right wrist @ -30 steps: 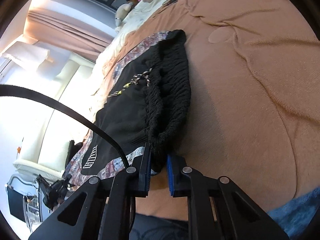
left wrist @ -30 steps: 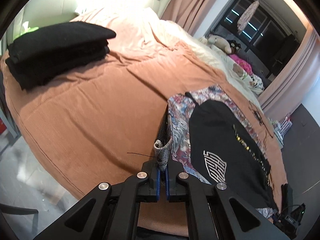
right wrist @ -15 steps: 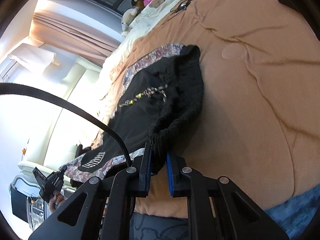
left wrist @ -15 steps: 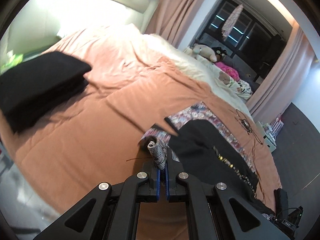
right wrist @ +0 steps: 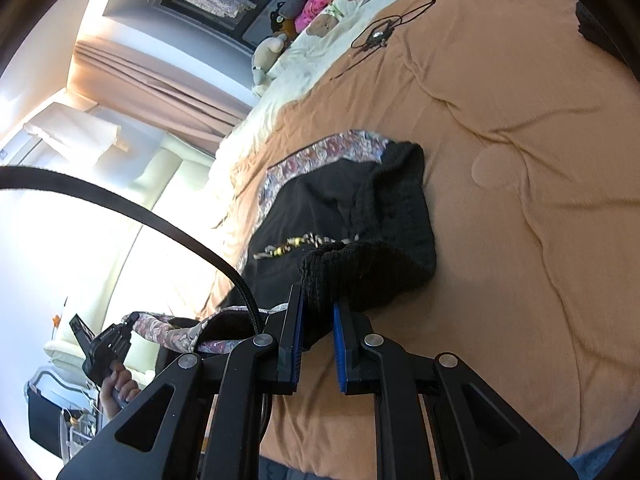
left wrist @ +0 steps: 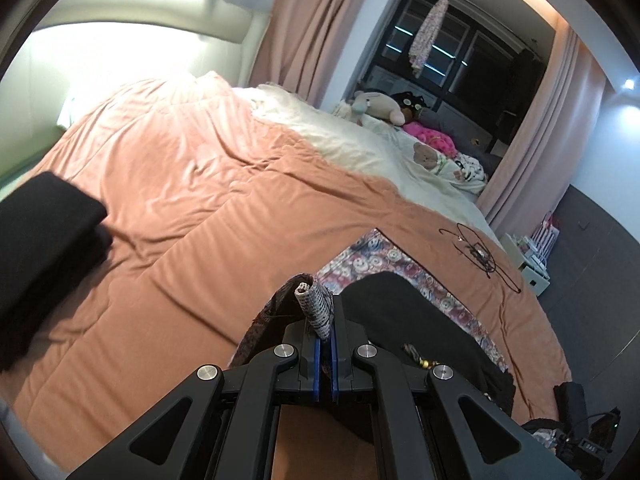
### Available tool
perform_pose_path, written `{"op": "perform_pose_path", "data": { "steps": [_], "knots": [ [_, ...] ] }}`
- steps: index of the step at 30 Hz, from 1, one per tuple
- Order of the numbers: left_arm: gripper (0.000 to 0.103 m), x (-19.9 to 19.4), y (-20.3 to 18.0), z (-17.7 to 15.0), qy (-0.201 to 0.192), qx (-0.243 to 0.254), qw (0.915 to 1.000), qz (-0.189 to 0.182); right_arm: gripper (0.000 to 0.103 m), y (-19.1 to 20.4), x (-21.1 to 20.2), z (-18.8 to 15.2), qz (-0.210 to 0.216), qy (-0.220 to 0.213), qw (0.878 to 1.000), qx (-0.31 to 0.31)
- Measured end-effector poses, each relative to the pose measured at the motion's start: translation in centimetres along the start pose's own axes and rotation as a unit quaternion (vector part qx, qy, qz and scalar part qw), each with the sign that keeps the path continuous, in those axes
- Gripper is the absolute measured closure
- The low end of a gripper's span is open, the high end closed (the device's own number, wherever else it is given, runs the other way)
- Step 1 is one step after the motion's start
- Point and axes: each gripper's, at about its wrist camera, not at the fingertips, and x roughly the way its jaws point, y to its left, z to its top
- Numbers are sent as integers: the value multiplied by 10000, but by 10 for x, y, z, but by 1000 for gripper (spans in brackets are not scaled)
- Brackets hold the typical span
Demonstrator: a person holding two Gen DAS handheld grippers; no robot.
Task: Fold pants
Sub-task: 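Lift the hem with both grippers and fold it over toward the waistband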
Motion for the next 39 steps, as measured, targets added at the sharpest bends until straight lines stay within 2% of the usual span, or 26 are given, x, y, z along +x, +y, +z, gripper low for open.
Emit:
{"op": "perform_pose_path", "data": {
  "steps": [12, 22, 31, 39],
  "knots": [
    [100, 60, -31, 49, -55, 344, 9994, -74, 93, -4, 43, 40, 1, -216, 9997, 124],
    [100, 126, -54, 75, 119, 553, 9984, -73, 93, -8, 80, 70, -145, -287, 9993, 190],
    [100, 203, -84, 95, 337, 907, 9953, -102, 92, -18, 109, 87, -387, -419, 9975, 428],
    [100, 287, -101, 99, 760, 1155, 9904, -58, 92, -18, 124, 90, -645, -488, 9958, 441]
  ]
}}
